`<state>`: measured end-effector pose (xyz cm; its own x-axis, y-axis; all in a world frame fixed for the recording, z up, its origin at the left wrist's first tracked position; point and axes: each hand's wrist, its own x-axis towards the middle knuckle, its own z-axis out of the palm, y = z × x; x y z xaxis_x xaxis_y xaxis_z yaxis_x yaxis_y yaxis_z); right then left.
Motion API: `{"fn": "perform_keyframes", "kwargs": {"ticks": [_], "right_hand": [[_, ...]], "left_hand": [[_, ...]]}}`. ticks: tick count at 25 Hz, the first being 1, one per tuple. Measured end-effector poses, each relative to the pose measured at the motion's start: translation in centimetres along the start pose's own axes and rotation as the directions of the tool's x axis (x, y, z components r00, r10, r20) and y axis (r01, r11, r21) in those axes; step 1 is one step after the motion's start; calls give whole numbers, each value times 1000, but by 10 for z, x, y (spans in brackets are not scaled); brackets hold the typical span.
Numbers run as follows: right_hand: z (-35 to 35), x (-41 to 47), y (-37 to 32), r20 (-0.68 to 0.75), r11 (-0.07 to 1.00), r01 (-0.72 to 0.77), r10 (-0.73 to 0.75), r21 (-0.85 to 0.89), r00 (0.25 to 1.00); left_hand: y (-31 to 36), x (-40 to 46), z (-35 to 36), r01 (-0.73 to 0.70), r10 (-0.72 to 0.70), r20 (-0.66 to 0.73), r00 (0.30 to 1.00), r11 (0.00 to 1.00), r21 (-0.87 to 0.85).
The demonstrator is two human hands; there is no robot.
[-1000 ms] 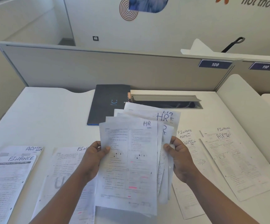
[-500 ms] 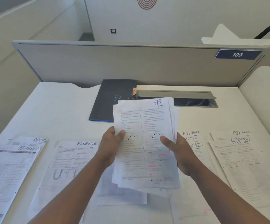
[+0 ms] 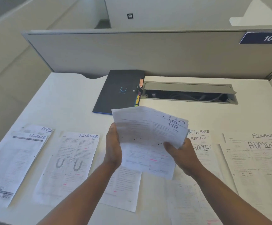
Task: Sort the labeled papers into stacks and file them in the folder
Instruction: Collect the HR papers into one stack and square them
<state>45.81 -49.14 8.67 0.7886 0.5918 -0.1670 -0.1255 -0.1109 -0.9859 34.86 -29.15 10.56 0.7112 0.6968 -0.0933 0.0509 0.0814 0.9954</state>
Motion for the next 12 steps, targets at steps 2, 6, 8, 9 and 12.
{"fn": "perform_keyframes", "kwargs": {"ticks": [2, 6, 8, 9, 12], "right_hand": [[3, 2, -5, -16, 999, 29, -29, -14, 999], [6, 5, -12, 13, 992, 123, -123, -25, 992], [8, 8, -4, 40, 994, 87, -84, -73, 996], [8, 8, 1, 40, 994, 52, -49, -98, 998], [8, 8, 3, 21, 994, 70, -69, -81, 997]], "left_hand": [[5, 0, 0, -21, 20, -27, 999, 999, -44], [10, 0, -7, -178, 167, -107, 980, 979, -99], [1, -3, -8, -130, 128, -67, 989, 991, -26], [-3, -5, -9, -93, 92, -45, 995, 996, 0], [-9, -7, -13, -109, 108, -33, 994, 994, -30]]}}
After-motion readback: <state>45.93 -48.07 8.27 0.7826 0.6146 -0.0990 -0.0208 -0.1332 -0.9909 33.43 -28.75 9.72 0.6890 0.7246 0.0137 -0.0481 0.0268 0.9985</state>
